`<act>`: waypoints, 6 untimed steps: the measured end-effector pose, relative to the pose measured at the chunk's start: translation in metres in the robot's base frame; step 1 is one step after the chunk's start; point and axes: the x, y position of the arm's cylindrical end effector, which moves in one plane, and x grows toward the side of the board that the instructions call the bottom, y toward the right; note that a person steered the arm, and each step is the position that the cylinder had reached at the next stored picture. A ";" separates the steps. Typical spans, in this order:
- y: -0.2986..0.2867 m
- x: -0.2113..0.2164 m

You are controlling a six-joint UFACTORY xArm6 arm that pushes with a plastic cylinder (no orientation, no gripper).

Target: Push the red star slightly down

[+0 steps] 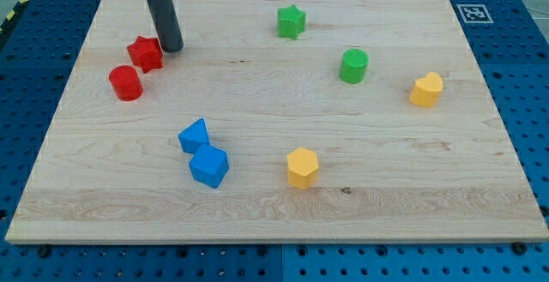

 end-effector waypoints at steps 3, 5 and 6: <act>-0.023 0.018; -0.023 -0.011; -0.039 -0.025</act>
